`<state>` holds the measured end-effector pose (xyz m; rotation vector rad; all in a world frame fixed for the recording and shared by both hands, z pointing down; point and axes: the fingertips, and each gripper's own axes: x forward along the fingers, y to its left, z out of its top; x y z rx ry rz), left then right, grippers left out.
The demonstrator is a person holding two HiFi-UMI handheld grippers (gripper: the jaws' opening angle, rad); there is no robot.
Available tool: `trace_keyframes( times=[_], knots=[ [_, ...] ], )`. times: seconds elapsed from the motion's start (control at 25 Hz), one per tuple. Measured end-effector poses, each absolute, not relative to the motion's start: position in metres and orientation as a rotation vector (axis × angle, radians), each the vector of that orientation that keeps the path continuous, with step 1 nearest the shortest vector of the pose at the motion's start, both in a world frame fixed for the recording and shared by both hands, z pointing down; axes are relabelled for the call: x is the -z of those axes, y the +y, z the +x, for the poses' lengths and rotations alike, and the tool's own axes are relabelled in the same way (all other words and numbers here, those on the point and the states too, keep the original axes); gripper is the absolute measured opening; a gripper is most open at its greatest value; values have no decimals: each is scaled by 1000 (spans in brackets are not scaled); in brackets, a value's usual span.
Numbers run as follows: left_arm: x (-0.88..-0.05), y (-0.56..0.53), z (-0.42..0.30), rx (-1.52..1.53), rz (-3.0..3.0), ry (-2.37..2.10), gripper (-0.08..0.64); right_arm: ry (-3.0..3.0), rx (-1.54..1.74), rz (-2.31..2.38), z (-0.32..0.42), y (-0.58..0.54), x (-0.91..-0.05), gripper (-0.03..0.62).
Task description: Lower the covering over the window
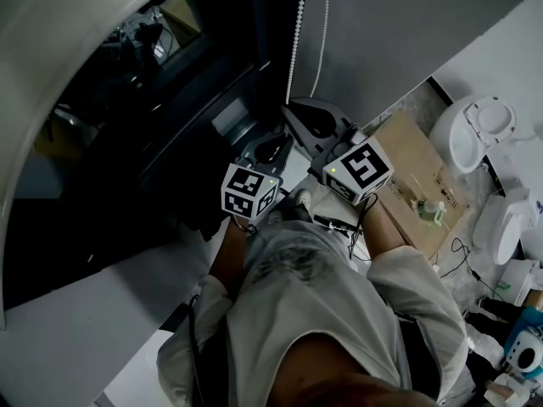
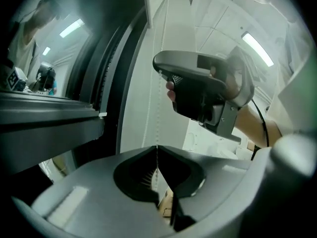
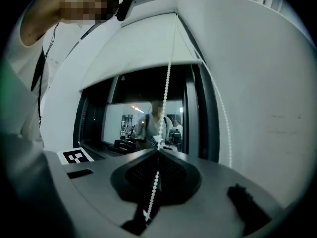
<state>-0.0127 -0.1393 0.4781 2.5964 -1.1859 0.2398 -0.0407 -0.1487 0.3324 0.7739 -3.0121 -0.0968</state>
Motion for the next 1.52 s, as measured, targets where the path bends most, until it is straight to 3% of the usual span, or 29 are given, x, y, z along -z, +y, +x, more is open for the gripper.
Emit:
trace_keyframes(
  times=[0.28,0.6,1.04,1.52],
  knots=[
    [-504,-129,-19,-267,2548,-1191,18,-2972,38,787,-37,-147,-365,17],
    [-479,-124,-28,-219,2584,-1237,50,-2959,34,805,-33,-149,-370,17],
    [-338,-138,-46,132,2703,-1282,77,-2954,58,816,-32,-145,-371,17],
    [-247,-160,-20,191,2902,-1311,71,-2933,101,801,-38,-138,-373,17]
  ],
)
